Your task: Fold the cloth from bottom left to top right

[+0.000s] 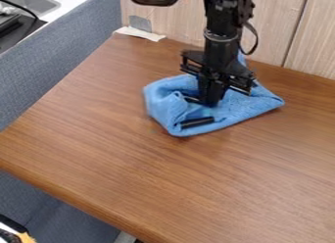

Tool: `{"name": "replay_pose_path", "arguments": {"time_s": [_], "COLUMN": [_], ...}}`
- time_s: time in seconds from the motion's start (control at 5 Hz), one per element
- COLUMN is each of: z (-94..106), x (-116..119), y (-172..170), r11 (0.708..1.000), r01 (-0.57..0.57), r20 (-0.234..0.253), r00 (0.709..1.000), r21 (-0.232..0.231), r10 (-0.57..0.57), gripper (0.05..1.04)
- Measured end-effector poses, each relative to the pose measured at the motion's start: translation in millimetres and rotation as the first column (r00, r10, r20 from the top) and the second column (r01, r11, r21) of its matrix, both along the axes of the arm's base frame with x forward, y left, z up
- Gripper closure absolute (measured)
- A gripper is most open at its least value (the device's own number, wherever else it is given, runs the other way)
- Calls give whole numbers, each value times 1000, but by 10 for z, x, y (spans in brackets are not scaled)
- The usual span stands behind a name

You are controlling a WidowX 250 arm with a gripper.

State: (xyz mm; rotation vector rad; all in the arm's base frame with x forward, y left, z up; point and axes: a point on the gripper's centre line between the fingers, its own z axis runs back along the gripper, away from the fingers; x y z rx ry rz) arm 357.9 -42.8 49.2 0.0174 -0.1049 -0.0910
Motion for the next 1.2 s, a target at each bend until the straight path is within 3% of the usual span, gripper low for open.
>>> {"name": "replay_pose_path", "arguments": {"time_s": [0.6, 0.8, 1.2], "z": [4, 115, 513], "x": [-70, -118, -242], "y": [6, 60, 238], "r11": [999, 1000, 998], "r01": [33, 31, 68], "r20": [-14, -4, 78], "r00": [999, 1000, 995], "r21": [-4, -1, 1], "r10": [-33, -31, -68], "gripper": [90, 79, 84]}}
